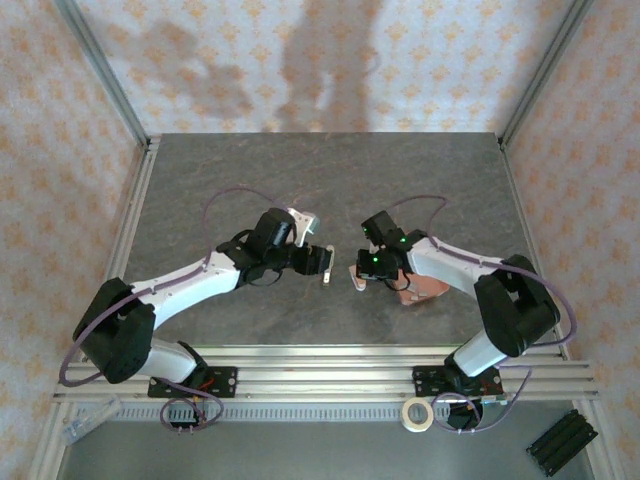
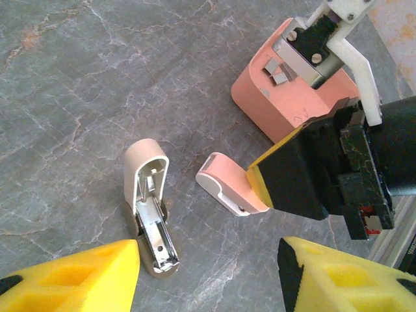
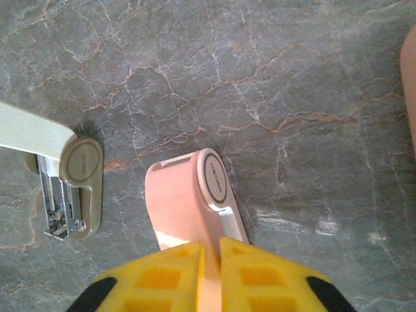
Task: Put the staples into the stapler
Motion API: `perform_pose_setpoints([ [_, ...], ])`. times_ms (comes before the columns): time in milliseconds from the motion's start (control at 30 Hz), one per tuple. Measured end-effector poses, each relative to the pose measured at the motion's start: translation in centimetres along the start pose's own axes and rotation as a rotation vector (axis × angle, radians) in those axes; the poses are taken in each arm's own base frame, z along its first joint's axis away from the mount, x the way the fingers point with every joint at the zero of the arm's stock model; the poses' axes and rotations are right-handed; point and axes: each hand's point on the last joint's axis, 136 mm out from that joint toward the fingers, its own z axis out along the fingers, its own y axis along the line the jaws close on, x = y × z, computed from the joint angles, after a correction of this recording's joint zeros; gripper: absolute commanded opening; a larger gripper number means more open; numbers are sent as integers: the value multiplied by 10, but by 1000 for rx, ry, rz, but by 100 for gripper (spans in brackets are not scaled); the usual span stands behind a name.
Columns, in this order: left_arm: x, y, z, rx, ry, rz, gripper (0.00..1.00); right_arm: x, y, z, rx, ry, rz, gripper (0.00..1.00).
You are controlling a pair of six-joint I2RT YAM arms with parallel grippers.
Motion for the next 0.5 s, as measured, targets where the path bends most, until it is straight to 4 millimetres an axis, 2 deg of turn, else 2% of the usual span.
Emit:
perform_pose_setpoints([
  [100, 0, 0, 0, -1, -1, -1, 61, -1, -2, -6, 33, 6, -14, 31],
  [167, -1, 1, -1, -7, -6, -3, 63, -7, -1, -14, 56, -7, -23, 35],
  [367, -8, 6, -9, -43, -54, -13, 65, -38, 13, -62, 36, -128, -40, 37],
  [500, -8, 11, -15, -74, -86, -33, 65, -47, -2, -85, 55, -171, -1, 39],
])
